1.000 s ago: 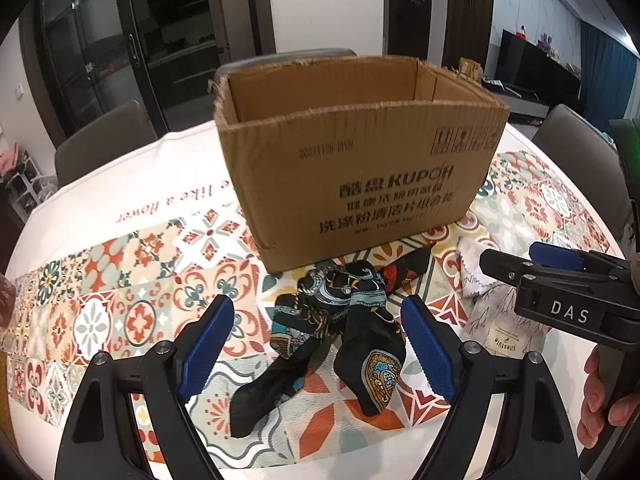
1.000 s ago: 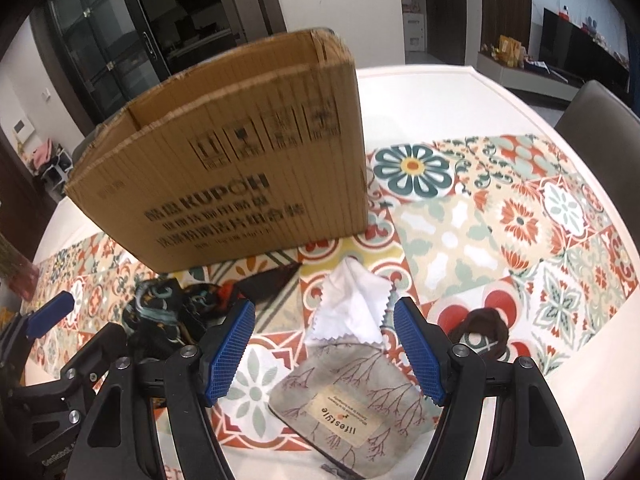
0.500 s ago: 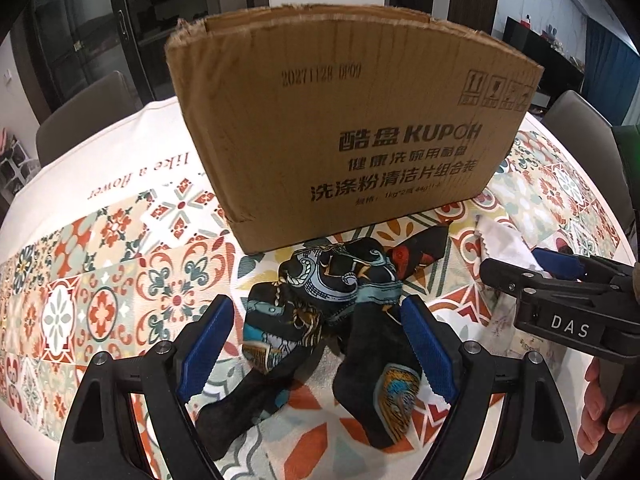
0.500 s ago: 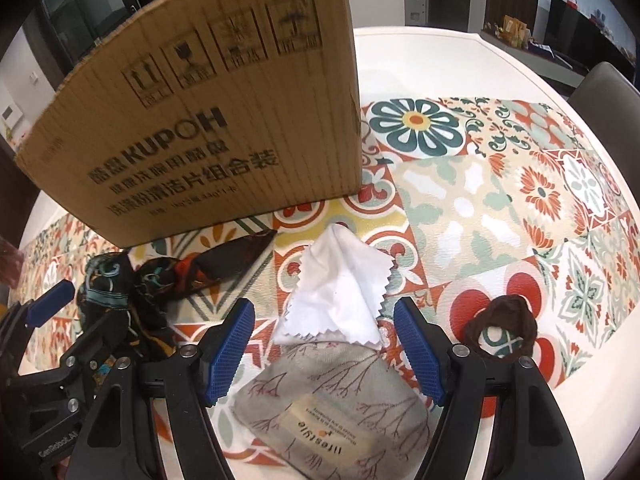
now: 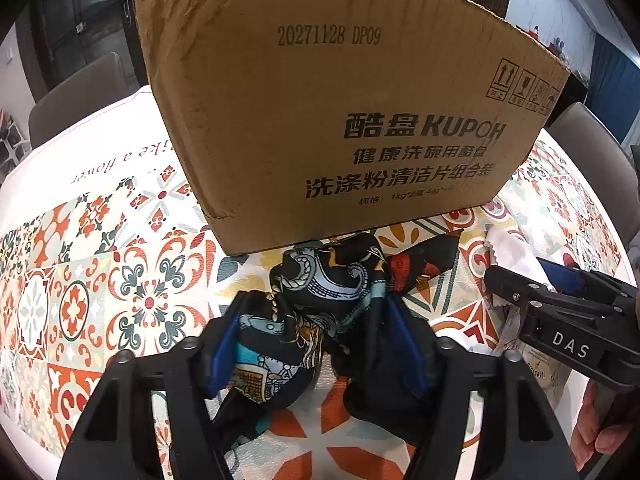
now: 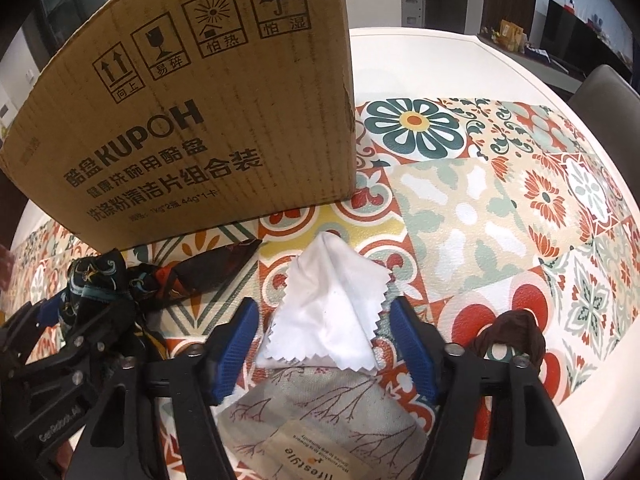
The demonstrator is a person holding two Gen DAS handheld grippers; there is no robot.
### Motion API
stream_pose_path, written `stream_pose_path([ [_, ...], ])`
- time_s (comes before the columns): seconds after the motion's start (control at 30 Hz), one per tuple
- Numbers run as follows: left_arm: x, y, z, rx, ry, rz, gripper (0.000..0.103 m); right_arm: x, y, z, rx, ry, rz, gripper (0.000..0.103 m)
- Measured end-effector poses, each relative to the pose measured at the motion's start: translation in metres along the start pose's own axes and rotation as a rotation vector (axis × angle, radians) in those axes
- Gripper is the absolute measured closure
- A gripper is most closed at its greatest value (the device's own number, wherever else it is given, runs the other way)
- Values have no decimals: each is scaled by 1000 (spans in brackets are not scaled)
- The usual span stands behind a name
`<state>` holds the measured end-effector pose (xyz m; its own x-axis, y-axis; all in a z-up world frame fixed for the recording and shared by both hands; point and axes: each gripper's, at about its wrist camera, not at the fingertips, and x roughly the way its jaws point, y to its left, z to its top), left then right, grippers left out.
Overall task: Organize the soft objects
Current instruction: 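Grasp the dark patterned scarf with the left tool while the right tool grasps the small white cloth, then lift the scarf and white cloth and carry both over the box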
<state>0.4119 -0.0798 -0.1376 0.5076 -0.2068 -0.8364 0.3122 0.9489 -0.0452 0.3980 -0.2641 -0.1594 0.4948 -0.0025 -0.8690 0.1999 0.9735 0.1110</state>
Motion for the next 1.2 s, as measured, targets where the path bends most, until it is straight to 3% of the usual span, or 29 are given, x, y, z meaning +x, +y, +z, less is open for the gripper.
stream_pose_path([
  [0.07,0,0,0,-8,7,-5,57,3,-3,2,-1,-5,3,50],
  [0.23,-5,-1,-2,-16,-11,-8,76,1,-4,-1,16,-9,46,75],
  [0.33,-9,-2,-2,-16,-15,-16,81,1,-6,-1,30,-7,76,84],
  [0.7,-35,-14,-6,-7,-52,-8,87,-27,-6,-3,46,-85,106,87],
  [1.2,-98,-13,-14,-12,-165,-24,90,-84,5,-15,35,-174,151,87],
])
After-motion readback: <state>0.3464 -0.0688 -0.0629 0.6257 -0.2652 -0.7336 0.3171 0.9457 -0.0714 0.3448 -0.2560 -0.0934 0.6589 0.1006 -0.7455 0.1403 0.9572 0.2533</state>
